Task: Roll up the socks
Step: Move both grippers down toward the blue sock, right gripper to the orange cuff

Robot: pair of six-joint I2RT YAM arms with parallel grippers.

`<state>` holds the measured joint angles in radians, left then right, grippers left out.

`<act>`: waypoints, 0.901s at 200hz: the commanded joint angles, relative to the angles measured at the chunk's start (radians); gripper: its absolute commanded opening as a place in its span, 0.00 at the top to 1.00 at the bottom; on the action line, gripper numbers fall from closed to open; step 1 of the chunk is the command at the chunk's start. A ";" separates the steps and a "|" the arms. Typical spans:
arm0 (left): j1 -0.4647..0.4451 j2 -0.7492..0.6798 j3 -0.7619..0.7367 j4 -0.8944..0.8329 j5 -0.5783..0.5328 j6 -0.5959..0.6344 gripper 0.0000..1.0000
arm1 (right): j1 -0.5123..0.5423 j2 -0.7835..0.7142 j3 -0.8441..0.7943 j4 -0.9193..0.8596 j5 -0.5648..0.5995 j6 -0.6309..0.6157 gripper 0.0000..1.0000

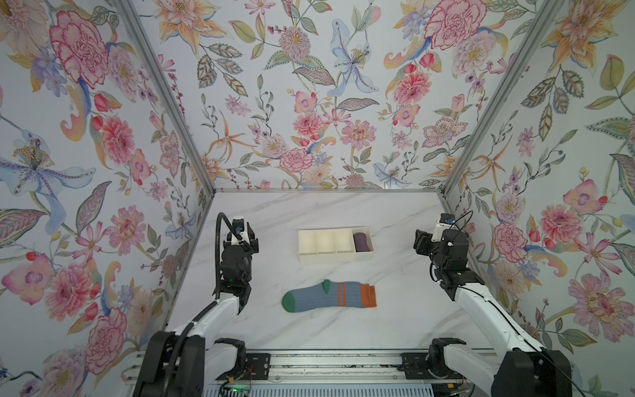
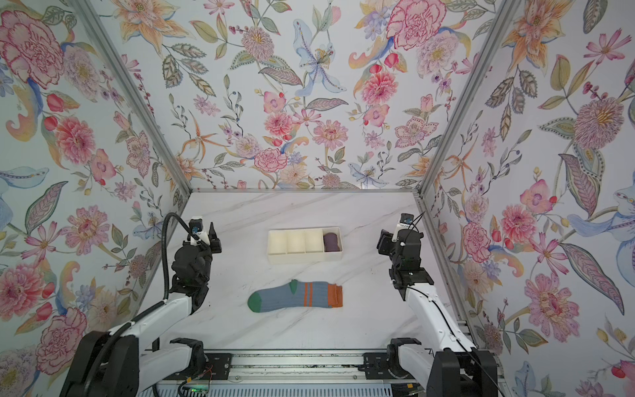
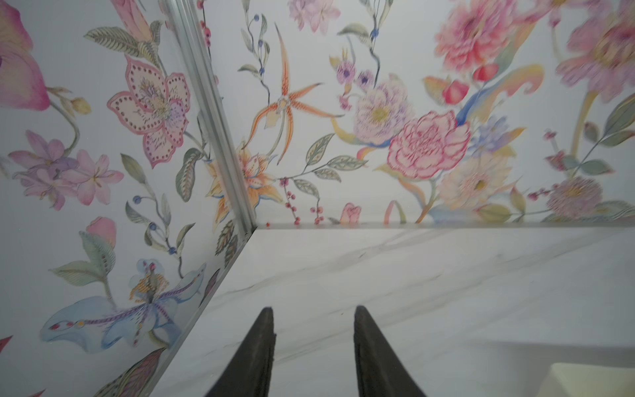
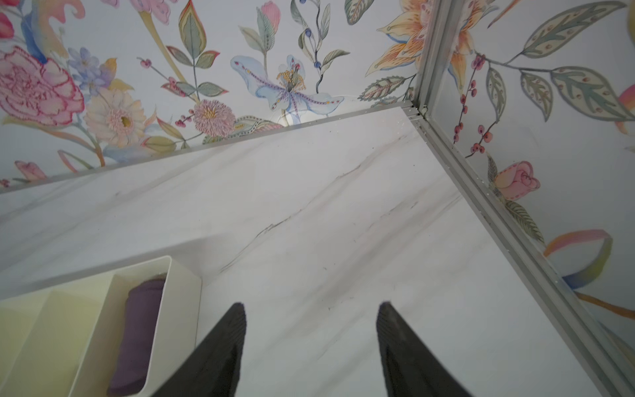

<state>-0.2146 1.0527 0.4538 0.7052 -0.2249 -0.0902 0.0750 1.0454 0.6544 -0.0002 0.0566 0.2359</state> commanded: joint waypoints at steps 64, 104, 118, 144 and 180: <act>-0.379 -0.193 0.042 -0.569 0.024 -0.201 0.70 | 0.389 0.064 0.018 -0.558 -0.043 0.312 0.63; -0.412 -0.107 0.014 -0.533 0.074 -0.238 0.71 | 0.472 0.129 -0.009 -0.538 -0.061 0.372 0.66; -0.413 -0.078 0.011 -0.508 0.089 -0.242 0.71 | 0.495 0.139 -0.021 -0.521 -0.077 0.393 0.69; -0.412 -0.034 0.015 -0.467 0.107 -0.248 0.71 | 0.520 0.156 -0.072 -0.451 -0.128 0.440 0.70; -0.411 0.021 0.031 -0.445 0.146 -0.265 0.71 | 0.542 0.187 -0.099 -0.417 -0.143 0.461 0.73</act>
<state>-0.6224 1.0447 0.4770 0.2230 -0.1219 -0.3302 0.5995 1.2129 0.5732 -0.4553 -0.0643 0.6556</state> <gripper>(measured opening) 0.289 0.275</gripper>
